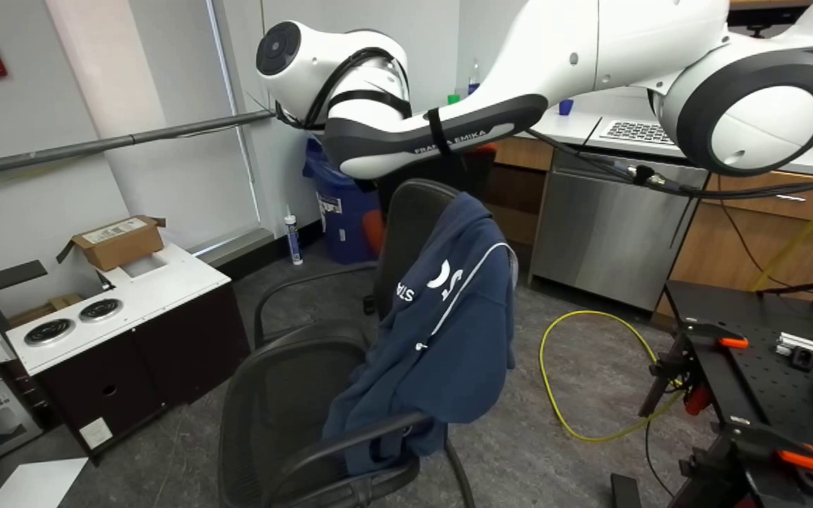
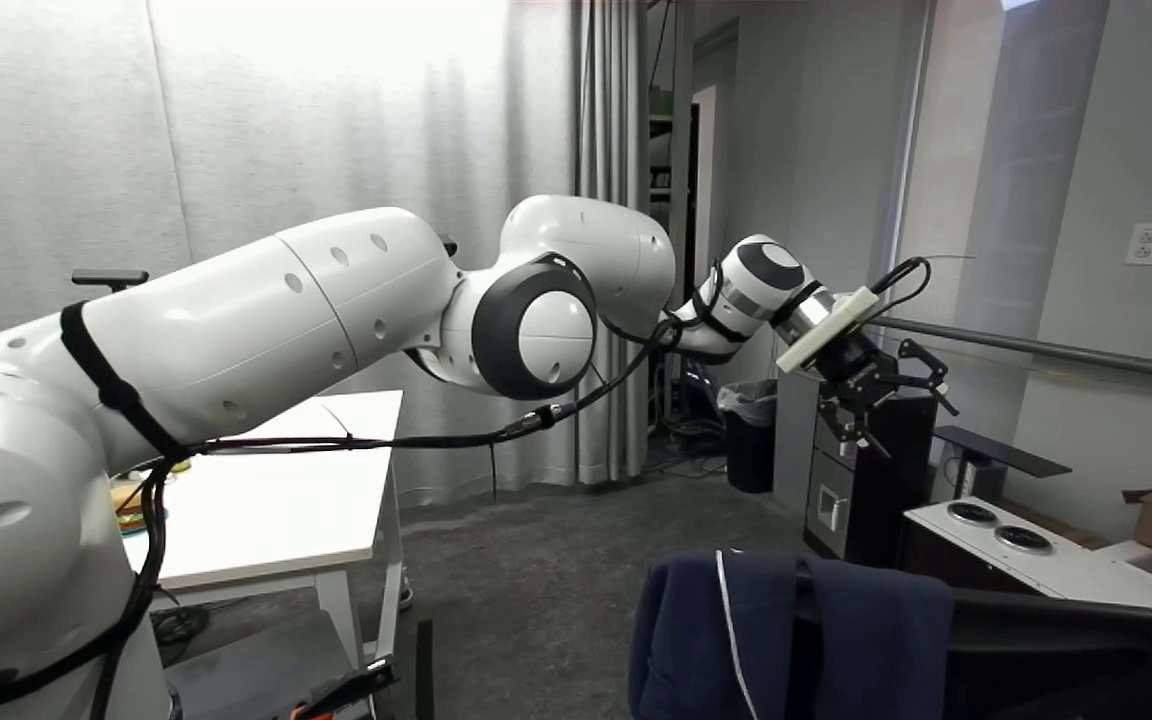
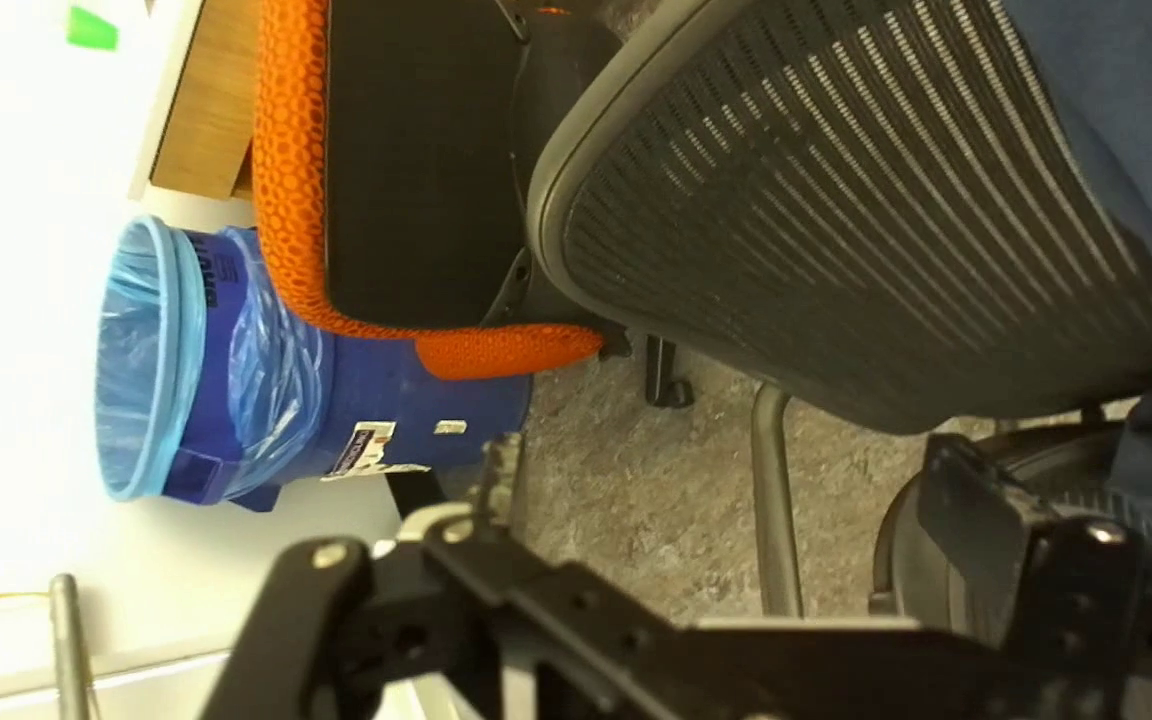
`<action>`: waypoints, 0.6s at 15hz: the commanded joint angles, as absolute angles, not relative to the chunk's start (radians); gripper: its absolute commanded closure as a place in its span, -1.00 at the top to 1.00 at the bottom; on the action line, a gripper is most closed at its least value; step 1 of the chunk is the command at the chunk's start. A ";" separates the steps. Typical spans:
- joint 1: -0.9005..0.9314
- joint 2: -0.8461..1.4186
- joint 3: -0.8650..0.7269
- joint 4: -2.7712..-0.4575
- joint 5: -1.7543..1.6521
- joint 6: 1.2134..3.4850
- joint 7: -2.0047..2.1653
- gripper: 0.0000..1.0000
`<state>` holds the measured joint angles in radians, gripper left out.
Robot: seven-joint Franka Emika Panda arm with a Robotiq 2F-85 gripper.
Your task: Put the hoodie on the seat of the chair
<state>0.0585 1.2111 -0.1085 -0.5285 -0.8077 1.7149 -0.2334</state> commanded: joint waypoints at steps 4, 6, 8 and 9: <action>0.019 1.140 -0.031 -0.627 -0.746 1.742 -0.102 1.00; -0.007 1.116 0.016 -0.681 -0.696 1.724 -0.142 1.00; -0.041 1.087 0.059 -0.752 -0.656 1.748 -0.173 1.00; -0.059 1.067 0.080 -0.794 -0.633 1.748 -0.177 1.00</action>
<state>-0.0041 1.1628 0.0115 -0.6392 -0.7022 1.7303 -0.1421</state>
